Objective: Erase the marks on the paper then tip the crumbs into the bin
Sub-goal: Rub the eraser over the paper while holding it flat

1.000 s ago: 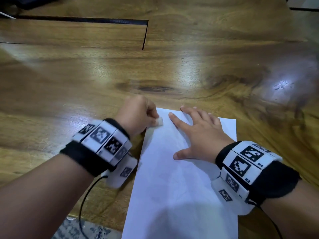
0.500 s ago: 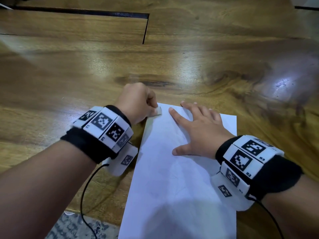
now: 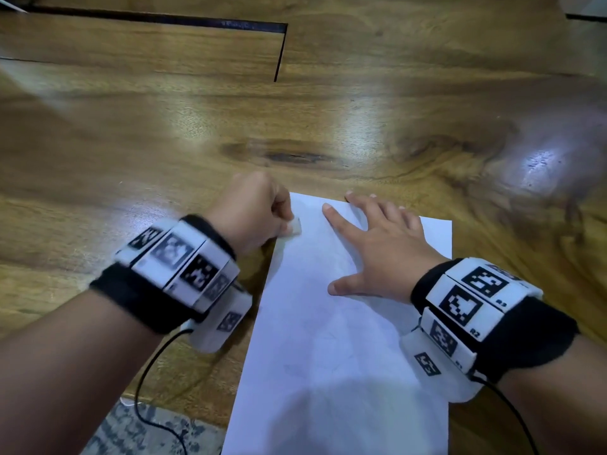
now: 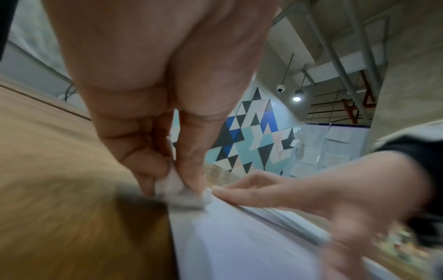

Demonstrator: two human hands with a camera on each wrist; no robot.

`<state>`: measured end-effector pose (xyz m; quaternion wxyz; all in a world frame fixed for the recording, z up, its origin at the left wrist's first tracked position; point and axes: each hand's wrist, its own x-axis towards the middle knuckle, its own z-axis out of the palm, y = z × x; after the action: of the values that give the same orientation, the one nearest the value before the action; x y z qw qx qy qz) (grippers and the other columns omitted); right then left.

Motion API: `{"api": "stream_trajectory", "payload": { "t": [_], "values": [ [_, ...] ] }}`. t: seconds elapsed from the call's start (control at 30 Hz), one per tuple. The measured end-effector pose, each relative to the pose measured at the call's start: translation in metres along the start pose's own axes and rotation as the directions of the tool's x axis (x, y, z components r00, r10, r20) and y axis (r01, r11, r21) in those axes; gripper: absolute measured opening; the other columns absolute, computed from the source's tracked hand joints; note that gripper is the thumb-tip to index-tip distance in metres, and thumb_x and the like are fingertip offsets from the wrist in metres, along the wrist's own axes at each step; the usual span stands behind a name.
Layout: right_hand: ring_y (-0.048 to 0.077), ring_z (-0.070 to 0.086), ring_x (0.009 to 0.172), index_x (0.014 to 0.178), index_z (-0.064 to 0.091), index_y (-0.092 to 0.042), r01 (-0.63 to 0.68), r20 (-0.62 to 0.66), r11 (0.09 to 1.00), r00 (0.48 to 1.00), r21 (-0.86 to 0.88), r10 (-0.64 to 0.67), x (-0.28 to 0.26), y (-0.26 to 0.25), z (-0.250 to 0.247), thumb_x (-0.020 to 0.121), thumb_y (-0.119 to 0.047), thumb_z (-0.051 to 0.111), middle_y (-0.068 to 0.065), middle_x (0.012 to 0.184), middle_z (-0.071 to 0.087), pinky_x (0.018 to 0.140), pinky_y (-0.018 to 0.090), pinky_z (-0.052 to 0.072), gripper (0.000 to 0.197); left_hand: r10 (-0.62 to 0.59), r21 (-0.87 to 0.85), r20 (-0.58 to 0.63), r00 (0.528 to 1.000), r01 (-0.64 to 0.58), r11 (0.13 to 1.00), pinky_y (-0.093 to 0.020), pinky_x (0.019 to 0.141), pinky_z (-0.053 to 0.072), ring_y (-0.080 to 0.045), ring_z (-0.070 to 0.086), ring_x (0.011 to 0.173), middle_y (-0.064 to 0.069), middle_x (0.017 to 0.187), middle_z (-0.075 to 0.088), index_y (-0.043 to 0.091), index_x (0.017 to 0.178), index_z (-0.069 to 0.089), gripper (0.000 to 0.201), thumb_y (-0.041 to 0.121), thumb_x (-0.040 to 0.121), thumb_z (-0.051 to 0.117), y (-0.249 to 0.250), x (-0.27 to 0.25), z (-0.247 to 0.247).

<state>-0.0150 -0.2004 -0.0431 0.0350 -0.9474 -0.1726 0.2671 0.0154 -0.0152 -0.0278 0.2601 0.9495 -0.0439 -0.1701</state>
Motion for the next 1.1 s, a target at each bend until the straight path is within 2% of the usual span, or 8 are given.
{"api": "stream_trajectory", "payload": {
  "t": [0.1, 0.23, 0.4, 0.5, 0.6, 0.8, 1.0, 1.1],
  "values": [
    [0.022, -0.012, 0.143, 0.145, -0.012, -0.043, 0.003, 0.003, 1.0, 1.0, 0.008, -0.003, 0.001, 0.001, 0.001, 0.069, -0.071, 0.059, -0.008, 0.154, -0.016, 0.116, 0.048, -0.003, 0.107, 0.001, 0.009, 0.08, 0.997, -0.002, 1.0, -0.006, 0.047, 0.032, -0.006, 0.053, 0.059, 0.0, 0.071, 0.07, 0.018, 0.06, 0.065, 0.015, 0.021, 0.067, 0.077, -0.009, -0.027, 0.009],
    [0.021, -0.013, 0.143, 0.145, -0.009, -0.044, 0.012, -0.009, 1.0, 1.0, 0.028, -0.011, 0.001, 0.002, 0.002, 0.069, -0.07, 0.06, -0.01, 0.154, -0.017, 0.116, 0.047, -0.004, 0.106, 0.019, 0.022, 0.02, 1.0, -0.02, 1.0, -0.003, 0.048, 0.034, 0.001, 0.046, 0.053, 0.008, 0.059, 0.06, 0.017, 0.06, 0.065, 0.014, 0.017, 0.068, 0.076, -0.011, -0.033, 0.014],
    [0.016, -0.007, 0.143, 0.147, 0.001, -0.042, 0.04, -0.058, 0.995, 0.998, 0.087, -0.035, -0.003, 0.003, 0.002, 0.067, -0.066, 0.064, -0.014, 0.155, -0.002, 0.117, 0.044, -0.004, 0.105, 0.005, 0.093, 0.139, 0.99, -0.018, 0.996, -0.009, 0.045, 0.032, 0.001, 0.045, 0.052, 0.015, 0.054, 0.052, 0.016, 0.064, 0.066, 0.012, 0.018, 0.066, 0.078, 0.005, -0.017, 0.002],
    [0.015, -0.006, 0.143, 0.147, 0.001, -0.042, 0.033, -0.053, 0.995, 0.998, 0.092, -0.029, -0.003, 0.003, 0.002, 0.067, -0.065, 0.066, -0.015, 0.155, 0.0, 0.118, 0.045, -0.003, 0.106, 0.031, 0.033, -0.005, 1.0, -0.03, 0.999, -0.005, 0.041, 0.033, -0.008, 0.047, 0.053, 0.01, 0.054, 0.052, 0.014, 0.068, 0.068, 0.008, 0.014, 0.068, 0.075, 0.022, 0.01, -0.003],
    [0.016, -0.004, 0.144, 0.147, 0.0, -0.041, 0.036, -0.058, 0.995, 0.998, 0.089, -0.03, -0.002, 0.003, 0.002, 0.067, -0.065, 0.065, -0.014, 0.155, 0.001, 0.118, 0.046, -0.001, 0.106, 0.05, 0.064, -0.092, 0.994, -0.044, 0.997, -0.015, 0.043, 0.031, -0.014, 0.049, 0.061, 0.006, 0.057, 0.051, 0.011, 0.073, 0.068, 0.004, 0.011, 0.071, 0.072, 0.028, 0.02, 0.004],
    [0.017, -0.004, 0.144, 0.147, -0.001, -0.041, 0.036, -0.055, 0.996, 0.998, 0.081, -0.032, -0.001, 0.004, 0.003, 0.068, -0.066, 0.064, -0.014, 0.155, 0.0, 0.118, 0.046, -0.001, 0.106, 0.071, 0.036, 0.238, 0.969, -0.081, 0.996, -0.007, 0.049, 0.035, -0.009, 0.056, 0.06, 0.004, 0.067, 0.068, 0.017, 0.061, 0.065, 0.015, 0.022, 0.065, 0.079, 0.009, -0.014, 0.013],
    [0.017, -0.002, 0.144, 0.147, -0.002, -0.04, 0.034, -0.061, 0.997, 0.998, 0.071, -0.03, 0.0, 0.004, 0.004, 0.067, -0.066, 0.064, -0.013, 0.155, 0.002, 0.118, 0.047, 0.0, 0.107, 0.088, 0.012, -0.066, 0.994, -0.087, 0.996, -0.009, 0.052, 0.034, -0.013, 0.052, 0.063, -0.003, 0.067, 0.063, 0.007, 0.071, 0.067, 0.007, 0.01, 0.07, 0.074, 0.024, 0.024, 0.007],
    [0.017, -0.004, 0.144, 0.147, -0.002, -0.041, 0.035, -0.061, 0.997, 0.998, 0.068, -0.031, 0.0, 0.004, 0.004, 0.067, -0.067, 0.064, -0.013, 0.156, 0.0, 0.118, 0.046, -0.001, 0.107, 0.113, 0.077, 0.122, 0.986, -0.123, 0.989, -0.007, 0.046, 0.031, -0.006, 0.047, 0.053, 0.007, 0.058, 0.058, 0.019, 0.055, 0.059, 0.021, 0.019, 0.069, 0.075, 0.018, -0.006, 0.014]
  ]
}}
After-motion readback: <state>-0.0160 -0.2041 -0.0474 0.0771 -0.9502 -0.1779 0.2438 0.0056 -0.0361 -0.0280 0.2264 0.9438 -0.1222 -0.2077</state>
